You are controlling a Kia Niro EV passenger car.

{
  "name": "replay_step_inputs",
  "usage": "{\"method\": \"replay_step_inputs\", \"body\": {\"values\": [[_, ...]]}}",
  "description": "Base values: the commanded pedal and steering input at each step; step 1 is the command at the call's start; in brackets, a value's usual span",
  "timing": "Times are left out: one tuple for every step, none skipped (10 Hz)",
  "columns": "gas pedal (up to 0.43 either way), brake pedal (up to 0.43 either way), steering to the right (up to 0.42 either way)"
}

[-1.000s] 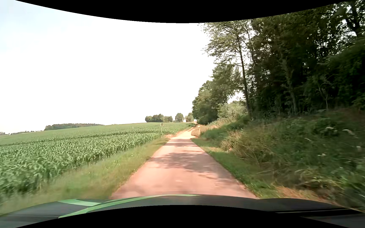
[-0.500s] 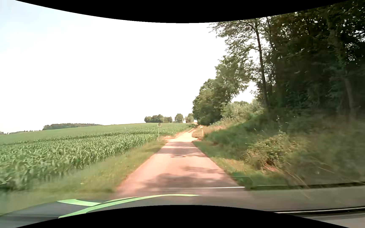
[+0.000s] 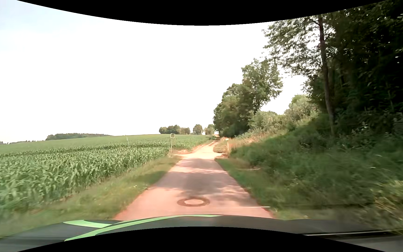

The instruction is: Follow the waypoints while adhering to traffic rules and regulations

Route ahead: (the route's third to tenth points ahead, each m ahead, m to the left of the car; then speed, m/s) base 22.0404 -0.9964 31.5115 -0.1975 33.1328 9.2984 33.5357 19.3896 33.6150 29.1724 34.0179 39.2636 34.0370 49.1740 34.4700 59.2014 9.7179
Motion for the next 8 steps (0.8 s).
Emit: {"method": "replay_step_inputs", "body": {"values": [[0.0,0.165,-0.003],[0.0,0.183,-0.003],[0.0,0.183,-0.003],[0.0,0.189,-0.002],[0.0,0.189,-0.001],[0.0,0.201,0.0],[0.0,0.201,0.0],[0.0,0.201,0.0]]}}
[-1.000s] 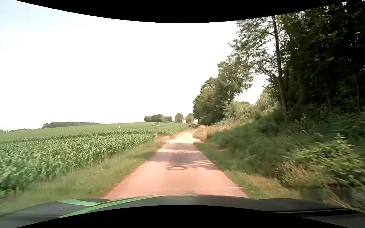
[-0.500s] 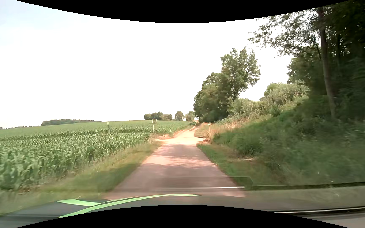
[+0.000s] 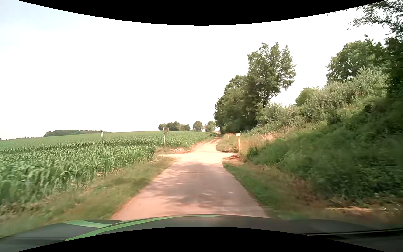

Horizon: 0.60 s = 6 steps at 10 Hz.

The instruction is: Follow the waypoints while adhering to traffic rules and regulations

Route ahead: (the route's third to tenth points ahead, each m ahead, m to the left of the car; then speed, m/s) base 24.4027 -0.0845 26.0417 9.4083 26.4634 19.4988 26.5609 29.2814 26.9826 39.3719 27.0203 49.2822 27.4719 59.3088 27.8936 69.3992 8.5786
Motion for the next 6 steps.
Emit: {"method": "replay_step_inputs", "body": {"values": [[0.0,0.207,0.0],[0.0,0.207,0.001],[0.0,0.207,0.001],[0.0,0.213,0.003],[0.0,0.213,0.004],[0.0,0.213,0.006]]}}
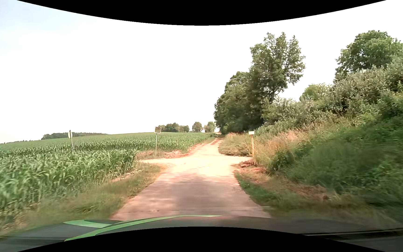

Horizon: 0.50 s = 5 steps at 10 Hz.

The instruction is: Follow the waypoints while adhering to traffic rules and regulations

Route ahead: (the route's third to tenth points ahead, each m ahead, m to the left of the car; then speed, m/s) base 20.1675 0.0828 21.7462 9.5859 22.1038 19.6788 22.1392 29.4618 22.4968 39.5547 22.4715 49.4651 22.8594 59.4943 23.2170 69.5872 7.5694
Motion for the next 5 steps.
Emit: {"method": "replay_step_inputs", "body": {"values": [[0.0,0.213,0.007],[0.0,0.213,0.009],[0.0,0.213,0.011],[0.0,0.213,0.013],[0.0,0.213,0.014]]}}
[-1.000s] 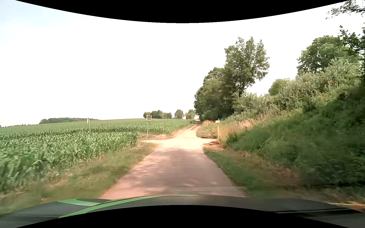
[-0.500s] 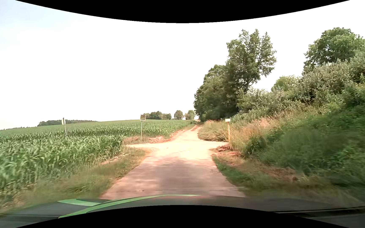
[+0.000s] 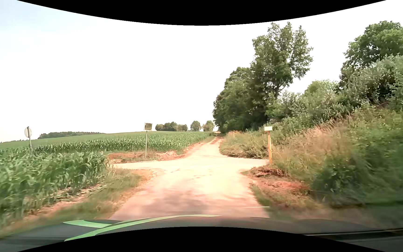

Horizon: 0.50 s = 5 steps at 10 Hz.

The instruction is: Follow the waypoints while adhering to traffic rules and regulations

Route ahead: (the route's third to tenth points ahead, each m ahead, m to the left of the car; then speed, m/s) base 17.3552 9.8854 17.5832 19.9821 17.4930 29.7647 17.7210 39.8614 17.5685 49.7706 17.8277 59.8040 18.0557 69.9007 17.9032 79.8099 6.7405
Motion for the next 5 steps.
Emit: {"method": "replay_step_inputs", "body": {"values": [[0.0,0.22,0.014],[0.0,0.232,0.015],[0.0,0.238,0.016],[0.0,0.244,0.016],[0.0,0.25,0.016]]}}
